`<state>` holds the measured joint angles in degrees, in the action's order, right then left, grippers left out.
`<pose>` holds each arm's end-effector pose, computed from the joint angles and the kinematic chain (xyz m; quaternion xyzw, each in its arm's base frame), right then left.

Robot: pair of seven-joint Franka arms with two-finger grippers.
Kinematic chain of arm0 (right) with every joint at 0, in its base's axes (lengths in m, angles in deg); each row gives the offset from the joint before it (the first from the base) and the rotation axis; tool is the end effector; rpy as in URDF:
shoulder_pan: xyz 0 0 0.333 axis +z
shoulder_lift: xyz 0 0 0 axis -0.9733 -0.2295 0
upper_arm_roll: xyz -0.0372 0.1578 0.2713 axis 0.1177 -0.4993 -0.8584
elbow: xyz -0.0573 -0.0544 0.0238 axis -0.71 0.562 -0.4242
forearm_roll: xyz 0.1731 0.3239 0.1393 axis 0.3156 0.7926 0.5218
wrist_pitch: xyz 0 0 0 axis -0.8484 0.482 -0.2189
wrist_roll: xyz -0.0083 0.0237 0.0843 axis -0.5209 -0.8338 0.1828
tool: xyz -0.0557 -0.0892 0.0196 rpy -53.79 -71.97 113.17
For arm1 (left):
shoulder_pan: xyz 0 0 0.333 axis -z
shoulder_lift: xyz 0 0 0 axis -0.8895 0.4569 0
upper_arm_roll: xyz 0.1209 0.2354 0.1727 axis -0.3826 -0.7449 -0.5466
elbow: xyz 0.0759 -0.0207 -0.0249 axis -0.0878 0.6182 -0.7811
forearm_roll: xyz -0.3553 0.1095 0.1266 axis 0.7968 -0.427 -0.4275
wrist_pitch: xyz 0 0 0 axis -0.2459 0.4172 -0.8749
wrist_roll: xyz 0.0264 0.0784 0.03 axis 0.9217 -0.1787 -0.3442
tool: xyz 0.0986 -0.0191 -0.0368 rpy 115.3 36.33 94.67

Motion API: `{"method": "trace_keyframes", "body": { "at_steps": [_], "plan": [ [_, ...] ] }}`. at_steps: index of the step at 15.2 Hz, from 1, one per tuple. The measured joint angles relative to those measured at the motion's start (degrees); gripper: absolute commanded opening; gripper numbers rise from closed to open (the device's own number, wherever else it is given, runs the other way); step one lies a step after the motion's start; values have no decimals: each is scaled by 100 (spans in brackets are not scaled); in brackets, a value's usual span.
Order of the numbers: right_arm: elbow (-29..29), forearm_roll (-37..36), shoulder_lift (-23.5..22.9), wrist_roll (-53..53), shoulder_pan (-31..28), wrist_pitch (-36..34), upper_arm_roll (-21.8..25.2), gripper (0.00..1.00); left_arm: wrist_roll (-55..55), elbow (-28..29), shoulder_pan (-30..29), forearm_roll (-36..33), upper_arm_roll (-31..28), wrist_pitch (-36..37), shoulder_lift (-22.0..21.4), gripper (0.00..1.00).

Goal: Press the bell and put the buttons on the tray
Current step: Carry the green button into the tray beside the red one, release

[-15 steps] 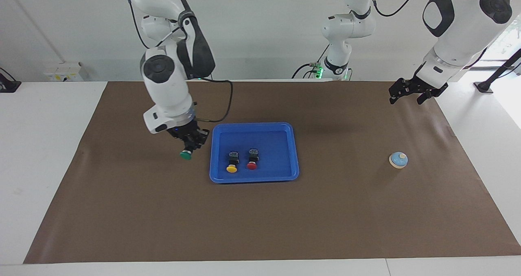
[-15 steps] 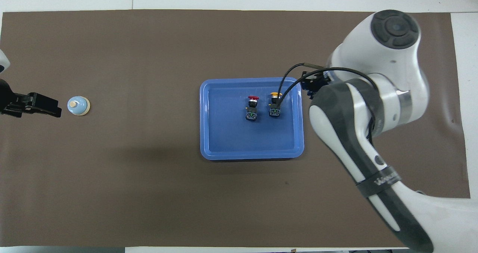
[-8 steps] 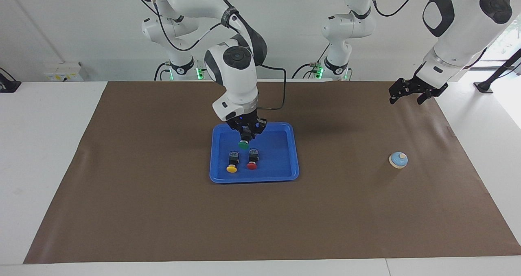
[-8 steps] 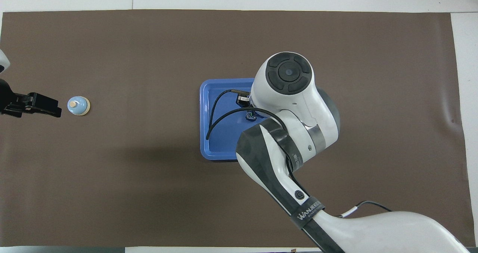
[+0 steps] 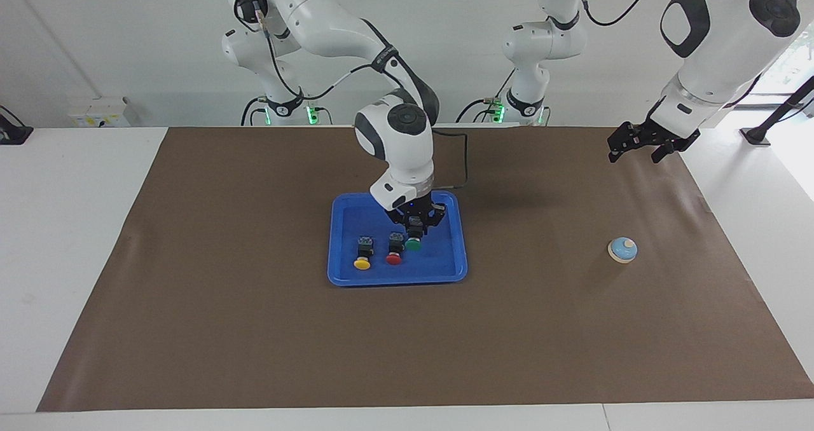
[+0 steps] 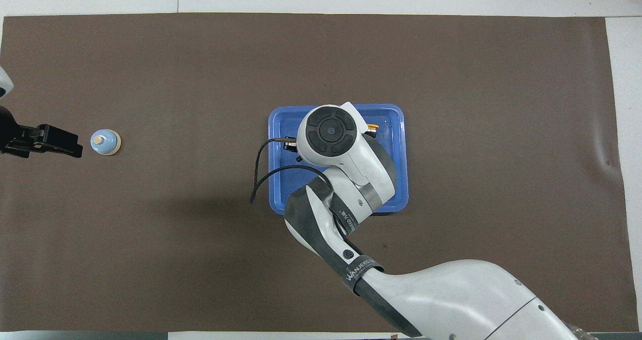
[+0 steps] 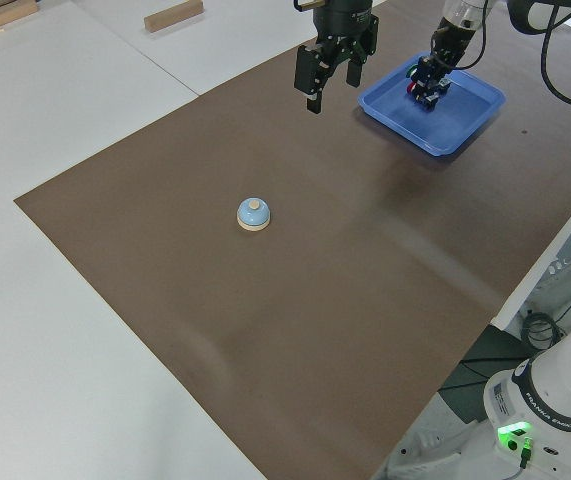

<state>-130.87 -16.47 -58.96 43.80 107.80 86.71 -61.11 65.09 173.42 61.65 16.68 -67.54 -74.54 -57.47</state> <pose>0.5605 0.4023 0.3408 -0.9948 0.0796 -0.0406 0.0496 0.5470 -0.0036 0.5688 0.9978 -0.0417 -0.0509 0.0108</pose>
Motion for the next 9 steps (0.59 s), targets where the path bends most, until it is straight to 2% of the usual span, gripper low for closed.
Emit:
{"method": "trace_keyframes", "body": {
  "at_steps": [6, 7, 8, 9],
  "plan": [
    [-22, -44, -323, -13, 65, 374, 5, 0, 0, 0, 0, 0, 0, 0, 0, 100],
    [-22, -44, -354, -12, 91, 396, 4, 17, 0, 0, 0, 0, 0, 0, 0, 100],
    [-22, -40, -364, -4, 101, 398, 4, 85, 0, 0, 0, 0, 0, 0, 0, 100],
    [-21, -39, -363, 4, 100, 397, 6, 100, 0, 0, 0, 0, 0, 0, 0, 100]
  ]
}}
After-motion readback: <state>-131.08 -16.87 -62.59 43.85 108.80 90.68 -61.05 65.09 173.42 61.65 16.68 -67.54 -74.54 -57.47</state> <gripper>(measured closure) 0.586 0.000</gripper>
